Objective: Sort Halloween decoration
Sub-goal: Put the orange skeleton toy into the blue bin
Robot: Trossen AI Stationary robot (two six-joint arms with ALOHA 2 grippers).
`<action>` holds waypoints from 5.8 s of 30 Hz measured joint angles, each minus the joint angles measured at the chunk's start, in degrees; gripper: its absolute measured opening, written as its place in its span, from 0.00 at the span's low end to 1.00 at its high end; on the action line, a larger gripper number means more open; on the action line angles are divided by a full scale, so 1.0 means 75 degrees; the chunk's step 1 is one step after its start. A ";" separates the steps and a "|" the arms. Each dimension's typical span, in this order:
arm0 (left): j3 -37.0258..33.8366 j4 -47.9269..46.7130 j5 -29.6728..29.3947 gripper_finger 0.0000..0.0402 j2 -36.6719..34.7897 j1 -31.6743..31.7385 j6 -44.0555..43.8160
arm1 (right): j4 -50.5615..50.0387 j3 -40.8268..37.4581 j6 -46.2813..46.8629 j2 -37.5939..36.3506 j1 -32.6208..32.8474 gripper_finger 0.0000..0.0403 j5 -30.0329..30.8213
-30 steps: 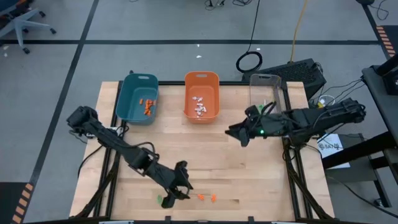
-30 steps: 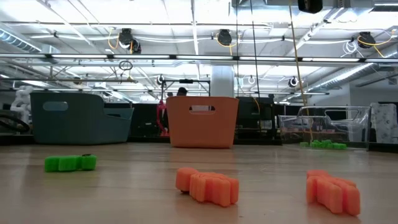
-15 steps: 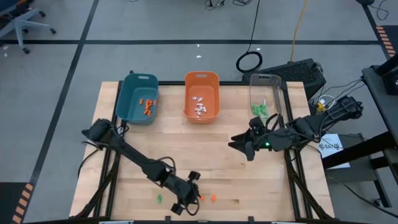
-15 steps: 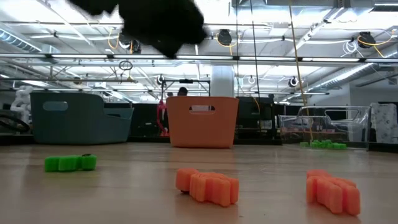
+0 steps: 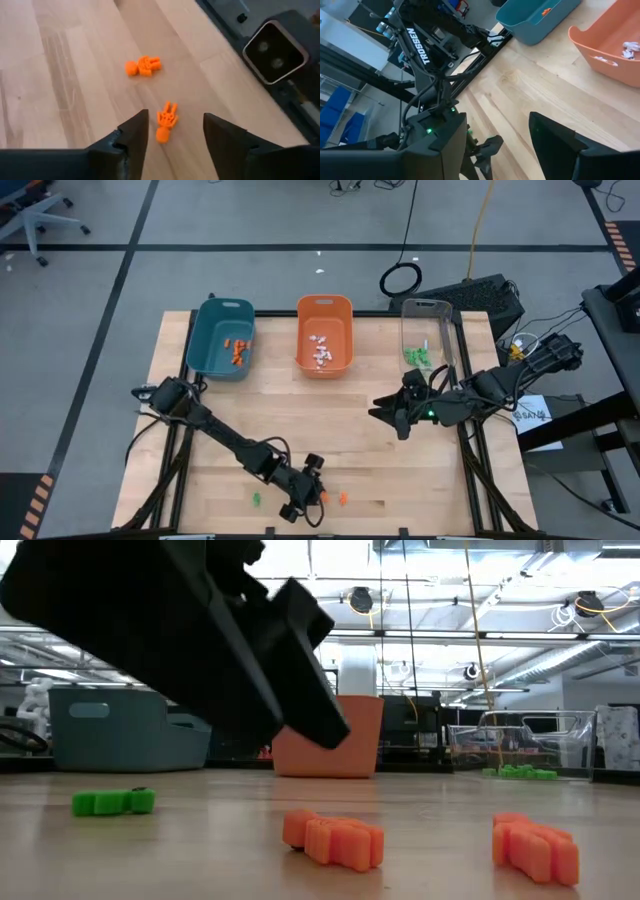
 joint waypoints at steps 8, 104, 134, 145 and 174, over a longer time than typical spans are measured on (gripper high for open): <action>-0.0003 -0.0012 0.0044 0.53 0.0322 0.0179 0.0175 | -0.0148 0.0000 -0.0044 0.0000 -0.0007 0.50 0.0023; -0.0003 -0.2535 -0.3001 0.07 -0.8406 0.0484 -0.6819 | 0.0654 0.0000 -0.0392 0.1498 -0.0029 0.50 0.0559; -0.0003 -0.2619 -0.2878 0.07 -0.8406 0.0484 -0.0219 | 0.1342 0.0000 -0.0732 0.1495 -0.0005 0.50 -0.0074; -0.0003 -0.3822 -0.3980 0.07 -0.8447 0.0897 -0.2135 | 0.2243 0.0000 -0.0645 0.1495 0.0218 0.50 -0.0076; -0.0116 -0.9038 -0.2882 0.07 -0.7976 0.7413 -0.3258 | 0.1255 0.0000 -0.0836 0.1495 -0.0172 0.50 -0.0014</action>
